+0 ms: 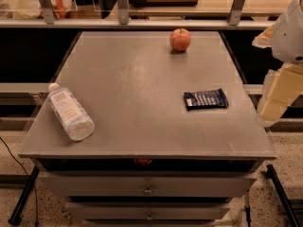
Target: Move rxbar blueberry near apple
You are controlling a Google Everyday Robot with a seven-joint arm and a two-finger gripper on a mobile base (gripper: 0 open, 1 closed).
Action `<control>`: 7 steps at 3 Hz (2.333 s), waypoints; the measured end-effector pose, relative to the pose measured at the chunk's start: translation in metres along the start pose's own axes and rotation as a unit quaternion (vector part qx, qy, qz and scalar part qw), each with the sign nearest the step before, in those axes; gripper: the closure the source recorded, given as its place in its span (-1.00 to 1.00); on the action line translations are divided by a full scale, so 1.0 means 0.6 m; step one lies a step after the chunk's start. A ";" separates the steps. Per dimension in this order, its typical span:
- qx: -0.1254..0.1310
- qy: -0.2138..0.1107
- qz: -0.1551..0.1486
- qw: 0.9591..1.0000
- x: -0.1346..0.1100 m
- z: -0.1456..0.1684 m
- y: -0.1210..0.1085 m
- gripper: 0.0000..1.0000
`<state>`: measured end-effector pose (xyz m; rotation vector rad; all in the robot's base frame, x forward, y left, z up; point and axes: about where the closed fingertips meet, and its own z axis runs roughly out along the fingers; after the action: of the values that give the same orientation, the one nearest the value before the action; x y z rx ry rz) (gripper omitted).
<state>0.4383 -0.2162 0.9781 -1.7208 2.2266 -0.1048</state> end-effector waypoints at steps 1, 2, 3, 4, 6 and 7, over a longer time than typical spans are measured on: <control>0.000 0.000 0.000 1.000 0.000 0.000 0.000 -1.00; -0.010 0.012 -0.045 0.999 -0.016 0.024 -0.026 -1.00; -0.039 0.022 -0.099 0.994 -0.037 0.081 -0.070 -1.00; -0.068 0.025 -0.122 0.990 -0.040 0.151 -0.105 -1.00; -0.101 0.027 -0.107 0.989 -0.015 0.260 -0.133 -1.00; -0.108 0.026 -0.097 0.989 -0.016 0.292 -0.132 -1.00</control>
Offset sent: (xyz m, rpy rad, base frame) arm 0.0546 0.0149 -0.0245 -0.1249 0.0599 0.2253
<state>0.5660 -0.2044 0.8347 -2.0702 2.1680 0.0506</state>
